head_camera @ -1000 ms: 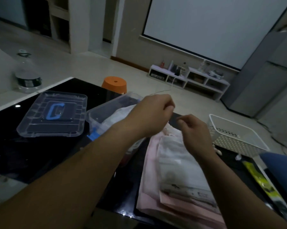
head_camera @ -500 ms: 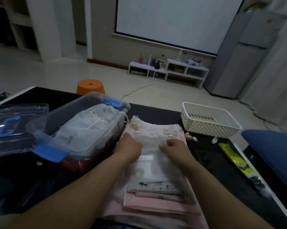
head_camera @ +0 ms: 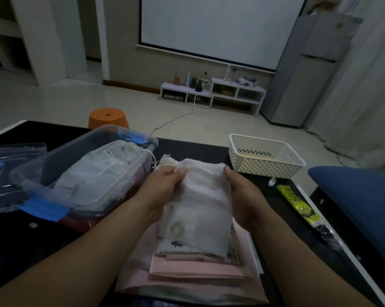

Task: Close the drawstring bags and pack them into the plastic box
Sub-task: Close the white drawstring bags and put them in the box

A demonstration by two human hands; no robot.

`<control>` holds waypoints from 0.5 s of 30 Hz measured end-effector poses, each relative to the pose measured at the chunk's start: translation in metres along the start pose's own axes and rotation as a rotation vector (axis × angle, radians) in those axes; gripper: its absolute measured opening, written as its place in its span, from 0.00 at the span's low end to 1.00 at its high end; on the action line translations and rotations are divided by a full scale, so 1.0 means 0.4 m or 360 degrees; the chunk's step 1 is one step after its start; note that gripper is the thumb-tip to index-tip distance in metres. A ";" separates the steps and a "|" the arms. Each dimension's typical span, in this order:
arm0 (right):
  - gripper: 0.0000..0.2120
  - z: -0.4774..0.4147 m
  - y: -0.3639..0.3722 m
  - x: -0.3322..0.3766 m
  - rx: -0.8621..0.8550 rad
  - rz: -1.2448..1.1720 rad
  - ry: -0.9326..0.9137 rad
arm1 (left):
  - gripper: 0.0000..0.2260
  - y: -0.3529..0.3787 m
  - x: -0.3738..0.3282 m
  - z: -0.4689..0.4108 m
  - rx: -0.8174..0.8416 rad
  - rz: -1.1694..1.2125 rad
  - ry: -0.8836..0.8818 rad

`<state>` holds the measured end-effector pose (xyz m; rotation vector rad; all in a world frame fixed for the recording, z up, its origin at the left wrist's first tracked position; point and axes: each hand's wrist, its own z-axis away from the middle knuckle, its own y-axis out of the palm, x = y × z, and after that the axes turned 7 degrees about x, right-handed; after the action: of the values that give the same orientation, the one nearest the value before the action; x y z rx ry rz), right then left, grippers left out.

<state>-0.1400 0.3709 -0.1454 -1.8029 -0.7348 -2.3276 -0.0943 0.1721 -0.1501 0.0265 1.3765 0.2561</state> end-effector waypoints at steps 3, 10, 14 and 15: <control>0.19 0.003 0.002 0.008 -0.0014 -0.0035 -0.0079 | 0.13 -0.002 -0.005 0.018 0.0079 -0.0084 0.0039; 0.12 -0.004 0.004 0.013 -0.0059 0.0048 -0.0066 | 0.14 -0.014 -0.060 0.019 0.0166 0.0180 -0.0029; 0.11 -0.005 0.016 0.032 0.0113 -0.0328 0.0057 | 0.10 0.008 -0.054 0.023 0.0112 0.0130 0.0031; 0.11 -0.006 0.016 0.042 0.0083 -0.0433 0.0038 | 0.10 0.013 -0.053 0.025 0.0097 0.0119 0.0046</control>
<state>-0.1447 0.3678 -0.1283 -1.7463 -1.0882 -2.4592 -0.0889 0.1743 -0.1268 0.1259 1.4136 0.2778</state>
